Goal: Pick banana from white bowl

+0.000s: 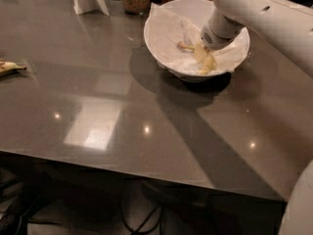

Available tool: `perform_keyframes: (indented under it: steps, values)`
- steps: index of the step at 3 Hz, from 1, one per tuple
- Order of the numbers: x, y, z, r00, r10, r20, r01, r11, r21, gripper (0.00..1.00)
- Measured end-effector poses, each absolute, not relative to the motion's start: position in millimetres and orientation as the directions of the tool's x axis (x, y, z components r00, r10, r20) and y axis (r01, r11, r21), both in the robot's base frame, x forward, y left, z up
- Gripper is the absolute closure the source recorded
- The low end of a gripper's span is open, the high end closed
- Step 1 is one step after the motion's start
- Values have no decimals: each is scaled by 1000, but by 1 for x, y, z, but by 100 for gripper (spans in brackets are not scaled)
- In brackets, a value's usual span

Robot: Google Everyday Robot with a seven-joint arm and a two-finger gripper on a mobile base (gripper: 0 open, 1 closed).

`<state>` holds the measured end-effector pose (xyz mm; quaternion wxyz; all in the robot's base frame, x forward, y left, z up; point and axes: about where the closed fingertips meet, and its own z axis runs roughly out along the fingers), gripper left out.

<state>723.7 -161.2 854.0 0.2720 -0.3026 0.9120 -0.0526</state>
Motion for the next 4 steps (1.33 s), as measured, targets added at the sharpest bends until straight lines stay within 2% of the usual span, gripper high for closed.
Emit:
perform_keyframes:
  steps: [4]
  values:
    - [729,-178,850,-690,-586,-424,-497,810,-312,58]
